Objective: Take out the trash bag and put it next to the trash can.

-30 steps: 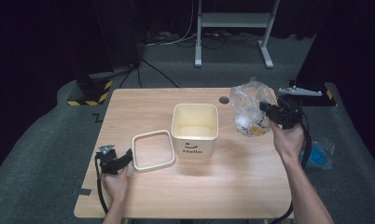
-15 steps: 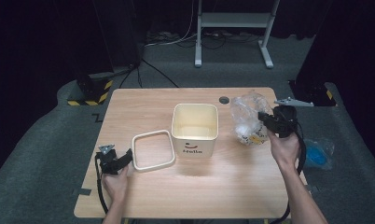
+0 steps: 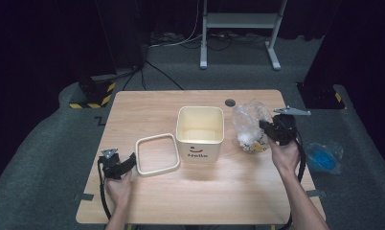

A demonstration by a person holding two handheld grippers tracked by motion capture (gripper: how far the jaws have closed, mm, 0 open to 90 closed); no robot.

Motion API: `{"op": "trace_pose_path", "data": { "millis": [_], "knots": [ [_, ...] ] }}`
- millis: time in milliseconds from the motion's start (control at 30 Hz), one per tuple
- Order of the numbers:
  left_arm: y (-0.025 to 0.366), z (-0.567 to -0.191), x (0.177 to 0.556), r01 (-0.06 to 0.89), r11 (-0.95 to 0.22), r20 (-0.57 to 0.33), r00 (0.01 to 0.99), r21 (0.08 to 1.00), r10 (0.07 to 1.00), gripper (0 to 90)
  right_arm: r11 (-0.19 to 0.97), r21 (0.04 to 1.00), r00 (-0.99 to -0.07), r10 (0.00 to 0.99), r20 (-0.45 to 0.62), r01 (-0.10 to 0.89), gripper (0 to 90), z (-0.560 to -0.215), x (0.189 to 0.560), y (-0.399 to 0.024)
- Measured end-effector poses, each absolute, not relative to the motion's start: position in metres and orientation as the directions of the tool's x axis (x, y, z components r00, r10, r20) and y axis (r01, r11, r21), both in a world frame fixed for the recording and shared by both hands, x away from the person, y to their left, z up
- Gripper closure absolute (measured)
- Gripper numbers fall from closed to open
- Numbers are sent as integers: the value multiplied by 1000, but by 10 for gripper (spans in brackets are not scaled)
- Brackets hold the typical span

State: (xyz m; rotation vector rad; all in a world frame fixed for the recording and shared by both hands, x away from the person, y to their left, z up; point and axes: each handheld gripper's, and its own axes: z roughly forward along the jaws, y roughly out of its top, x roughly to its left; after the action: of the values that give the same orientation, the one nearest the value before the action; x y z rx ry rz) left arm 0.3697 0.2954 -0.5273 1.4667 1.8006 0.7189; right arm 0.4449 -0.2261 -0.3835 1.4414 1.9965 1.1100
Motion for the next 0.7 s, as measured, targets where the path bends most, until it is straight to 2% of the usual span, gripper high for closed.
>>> {"op": "trace_pose_path", "data": {
  "millis": [600, 700],
  "knots": [
    [295, -527, 370, 590, 206, -168, -119, 781, 979, 297, 139, 789, -371, 921, 118, 598, 885, -406, 451, -218],
    [295, -527, 370, 590, 206, -167, -120, 781, 979, 296, 136, 794, -375, 919, 122, 592, 838, -407, 451, -218]
  ]
}}
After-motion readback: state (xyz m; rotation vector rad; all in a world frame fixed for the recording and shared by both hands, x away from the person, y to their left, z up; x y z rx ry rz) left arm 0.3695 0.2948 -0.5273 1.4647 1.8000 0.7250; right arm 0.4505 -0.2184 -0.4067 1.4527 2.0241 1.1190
